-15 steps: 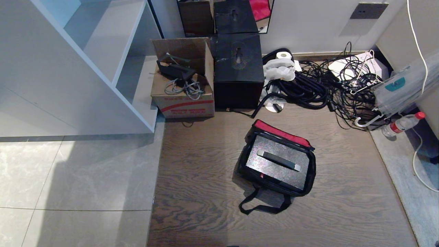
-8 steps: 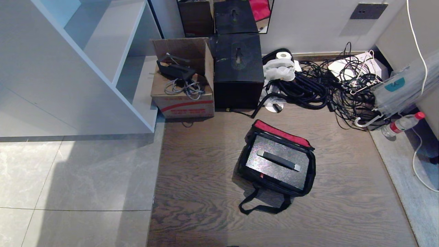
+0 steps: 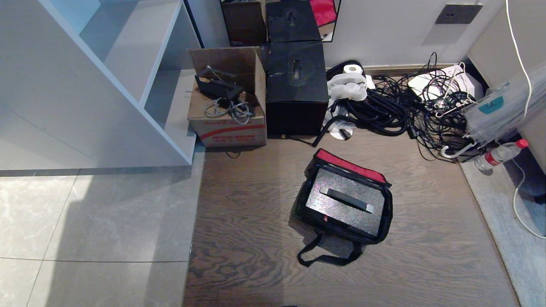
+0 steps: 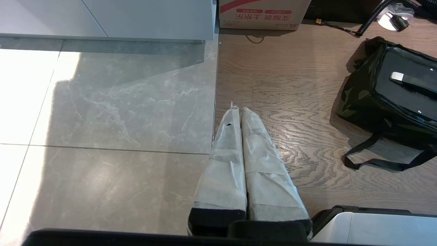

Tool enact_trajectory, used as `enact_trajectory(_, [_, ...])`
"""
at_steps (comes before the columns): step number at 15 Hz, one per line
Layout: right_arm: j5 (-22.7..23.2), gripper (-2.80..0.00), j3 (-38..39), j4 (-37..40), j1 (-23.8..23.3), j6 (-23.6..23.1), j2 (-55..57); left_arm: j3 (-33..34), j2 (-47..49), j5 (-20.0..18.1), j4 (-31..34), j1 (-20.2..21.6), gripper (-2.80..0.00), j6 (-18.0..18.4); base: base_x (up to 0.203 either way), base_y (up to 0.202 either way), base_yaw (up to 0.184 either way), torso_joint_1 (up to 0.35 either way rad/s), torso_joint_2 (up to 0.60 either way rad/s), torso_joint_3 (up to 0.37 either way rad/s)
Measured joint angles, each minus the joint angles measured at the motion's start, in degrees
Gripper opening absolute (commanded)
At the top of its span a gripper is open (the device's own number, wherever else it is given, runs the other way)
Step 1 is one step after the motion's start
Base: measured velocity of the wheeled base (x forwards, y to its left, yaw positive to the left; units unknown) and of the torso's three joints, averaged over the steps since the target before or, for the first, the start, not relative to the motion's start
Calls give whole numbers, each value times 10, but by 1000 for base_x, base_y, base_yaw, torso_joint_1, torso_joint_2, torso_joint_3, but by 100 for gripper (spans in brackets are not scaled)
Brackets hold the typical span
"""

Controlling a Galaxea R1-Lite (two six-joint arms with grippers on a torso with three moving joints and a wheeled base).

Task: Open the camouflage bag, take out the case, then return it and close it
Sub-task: Grip the handle

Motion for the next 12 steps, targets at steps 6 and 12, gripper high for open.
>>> enact_trajectory(6, [0, -280, 0, 0, 0, 0, 0, 0, 0, 0, 0, 0, -280, 0, 0, 0, 0, 0, 0, -5])
enact_trajectory(12, [0, -280, 0, 0, 0, 0, 0, 0, 0, 0, 0, 0, -280, 0, 0, 0, 0, 2, 2, -161])
